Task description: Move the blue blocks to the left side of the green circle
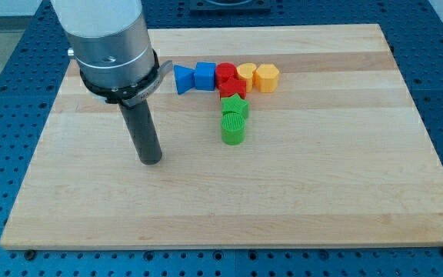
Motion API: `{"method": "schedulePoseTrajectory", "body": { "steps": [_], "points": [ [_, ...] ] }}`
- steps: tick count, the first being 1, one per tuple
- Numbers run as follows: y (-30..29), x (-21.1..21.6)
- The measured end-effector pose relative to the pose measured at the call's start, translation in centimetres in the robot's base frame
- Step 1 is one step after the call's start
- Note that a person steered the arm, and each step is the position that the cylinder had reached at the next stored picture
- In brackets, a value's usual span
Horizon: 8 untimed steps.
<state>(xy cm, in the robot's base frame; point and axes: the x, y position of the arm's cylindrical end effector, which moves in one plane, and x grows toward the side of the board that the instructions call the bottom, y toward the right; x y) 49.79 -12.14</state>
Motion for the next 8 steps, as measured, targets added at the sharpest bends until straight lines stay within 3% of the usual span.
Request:
{"method": "schedulePoseTrajectory", "body": {
  "steps": [1, 3, 4, 7, 8],
  "points": [
    [-3.1, -1.3],
    [2.6, -2.5],
    [2.6, -3.2],
    [-2.1, -11.4],
    [-2.7, -20.0]
  ]
}}
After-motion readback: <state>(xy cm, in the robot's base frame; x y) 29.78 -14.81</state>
